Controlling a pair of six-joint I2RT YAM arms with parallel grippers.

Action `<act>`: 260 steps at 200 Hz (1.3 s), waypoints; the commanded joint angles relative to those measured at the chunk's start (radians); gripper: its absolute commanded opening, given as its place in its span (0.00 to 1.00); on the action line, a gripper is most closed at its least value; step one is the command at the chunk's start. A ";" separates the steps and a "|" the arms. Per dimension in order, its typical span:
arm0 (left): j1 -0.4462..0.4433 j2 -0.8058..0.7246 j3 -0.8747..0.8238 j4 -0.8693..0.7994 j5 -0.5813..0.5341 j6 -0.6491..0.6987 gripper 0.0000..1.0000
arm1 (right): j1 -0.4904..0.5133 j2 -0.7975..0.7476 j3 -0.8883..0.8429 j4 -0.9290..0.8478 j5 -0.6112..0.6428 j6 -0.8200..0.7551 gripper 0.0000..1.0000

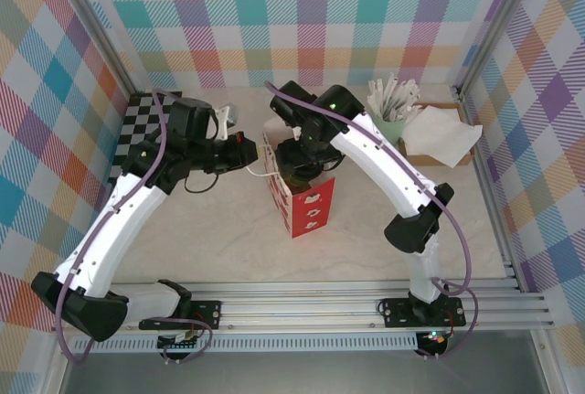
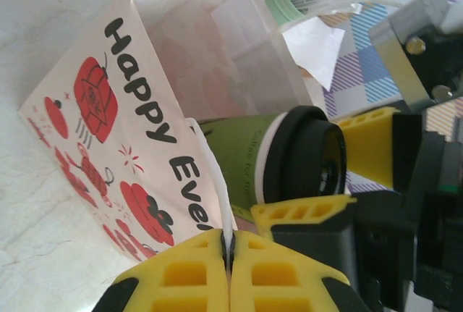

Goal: Pack the takeout coffee

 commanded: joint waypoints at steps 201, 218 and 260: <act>0.196 -0.001 0.080 -0.072 -0.226 0.315 0.91 | 0.014 0.017 -0.080 -0.066 -0.031 0.005 0.50; 0.196 0.080 0.127 -0.039 -0.203 0.377 0.91 | 0.019 0.010 -0.090 -0.059 -0.039 0.002 0.50; 0.197 0.277 0.289 -0.006 0.090 0.607 0.85 | 0.020 -0.010 -0.155 -0.027 -0.069 -0.018 0.49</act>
